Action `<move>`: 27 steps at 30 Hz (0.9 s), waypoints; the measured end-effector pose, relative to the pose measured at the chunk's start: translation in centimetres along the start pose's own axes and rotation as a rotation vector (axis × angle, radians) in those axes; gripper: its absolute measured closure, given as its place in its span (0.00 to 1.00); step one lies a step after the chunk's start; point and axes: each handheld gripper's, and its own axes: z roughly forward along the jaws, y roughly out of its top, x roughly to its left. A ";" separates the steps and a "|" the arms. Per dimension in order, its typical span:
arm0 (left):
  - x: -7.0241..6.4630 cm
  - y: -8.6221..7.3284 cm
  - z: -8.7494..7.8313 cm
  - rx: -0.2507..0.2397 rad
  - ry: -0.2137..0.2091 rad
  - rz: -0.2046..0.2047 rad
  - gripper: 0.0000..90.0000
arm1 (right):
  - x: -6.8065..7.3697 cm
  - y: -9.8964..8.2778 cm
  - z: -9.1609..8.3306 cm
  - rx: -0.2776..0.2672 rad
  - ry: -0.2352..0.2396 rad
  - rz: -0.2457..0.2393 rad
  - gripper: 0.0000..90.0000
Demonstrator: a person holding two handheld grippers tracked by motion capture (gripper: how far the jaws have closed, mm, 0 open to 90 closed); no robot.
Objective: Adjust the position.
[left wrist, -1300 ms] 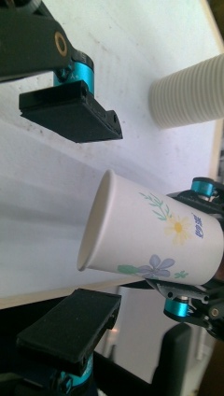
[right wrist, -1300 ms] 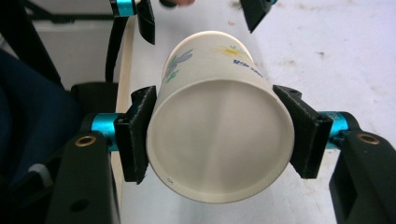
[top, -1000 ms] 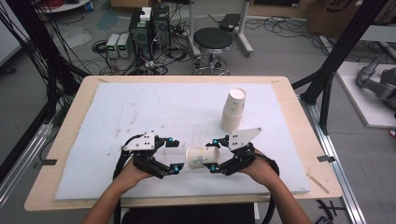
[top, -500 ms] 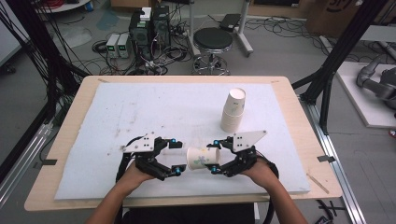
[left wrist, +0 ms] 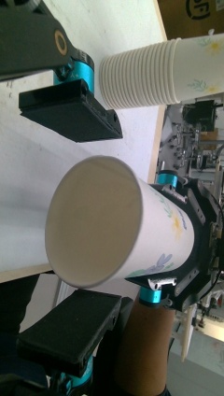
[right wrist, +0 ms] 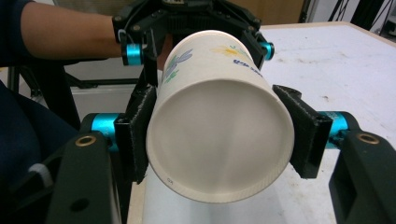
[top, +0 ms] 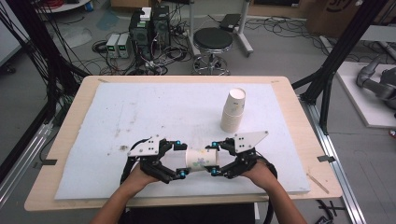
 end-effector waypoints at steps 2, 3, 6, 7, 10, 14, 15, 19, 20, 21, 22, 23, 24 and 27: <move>-0.1 0.0 0.2 -0.004 -0.008 0.000 0.19 | 0.0 0.0 0.0 -0.007 0.007 0.005 0.40; -0.1 0.0 0.3 -0.002 -0.011 0.003 0.19 | 0.0 0.0 0.0 -0.009 0.010 0.005 0.40; -0.2 0.0 0.4 -0.005 -0.015 0.009 0.20 | -0.1 0.0 0.1 -0.022 0.023 0.011 0.40; -0.2 0.0 0.5 -0.004 -0.014 0.012 0.20 | -0.1 0.0 0.1 -0.028 0.027 0.013 0.40; -0.2 0.0 0.5 -0.014 -0.017 0.013 0.22 | -0.1 -0.1 0.2 -0.048 0.047 0.029 0.40; -0.3 0.1 0.5 -0.030 -0.018 0.012 0.27 | -0.4 -0.4 0.2 -0.070 0.058 0.053 0.40; -0.3 0.1 0.5 -0.034 -0.014 0.010 0.27 | -0.4 -0.5 0.2 -0.075 0.063 0.057 0.40; -0.2 0.2 0.3 -0.034 -0.012 0.010 0.29 | -0.5 -0.6 0.3 -0.071 0.062 0.064 0.40; -0.2 0.3 0.3 -0.028 -0.010 0.013 0.29 | -0.5 -0.6 0.3 -0.070 0.062 0.064 0.40; -0.3 0.3 0.3 -0.024 -0.008 0.010 0.30 | -0.5 -0.6 0.3 -0.071 0.062 0.063 0.40; -0.3 0.4 0.3 -0.018 -0.007 0.010 0.30 | -0.5 -0.6 0.3 -0.070 0.060 0.066 0.40; -0.2 0.5 0.2 -0.011 -0.009 0.006 0.30 | -0.5 -0.6 0.3 -0.066 0.063 0.075 0.40; -0.2 0.5 0.2 -0.007 -0.008 0.003 0.30 | -0.5 -0.7 0.3 -0.067 0.064 0.079 0.40; -0.2 0.6 0.2 0.002 -0.008 -0.003 0.31 | -0.6 -0.7 0.4 -0.065 0.067 0.094 0.39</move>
